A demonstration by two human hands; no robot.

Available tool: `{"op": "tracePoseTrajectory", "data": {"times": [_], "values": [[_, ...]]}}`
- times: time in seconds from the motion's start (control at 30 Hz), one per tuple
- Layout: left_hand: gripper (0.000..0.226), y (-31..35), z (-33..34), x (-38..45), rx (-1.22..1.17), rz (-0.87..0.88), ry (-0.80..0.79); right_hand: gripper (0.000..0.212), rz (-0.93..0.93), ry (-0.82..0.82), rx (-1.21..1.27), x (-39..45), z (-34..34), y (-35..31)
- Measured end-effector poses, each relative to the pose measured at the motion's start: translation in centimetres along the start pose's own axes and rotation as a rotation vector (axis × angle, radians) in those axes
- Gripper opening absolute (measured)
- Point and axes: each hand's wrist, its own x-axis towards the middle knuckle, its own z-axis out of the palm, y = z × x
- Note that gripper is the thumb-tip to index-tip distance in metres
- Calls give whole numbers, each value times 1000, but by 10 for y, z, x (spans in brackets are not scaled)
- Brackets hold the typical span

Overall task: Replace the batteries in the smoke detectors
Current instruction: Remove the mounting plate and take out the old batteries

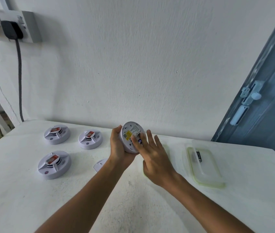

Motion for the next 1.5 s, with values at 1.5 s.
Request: {"op": "tracePoseTrajectory", "data": {"times": [1.5], "values": [[47,13,6,-6,59,-9,-2,46,913,261,1203,31,-12,-23]]}}
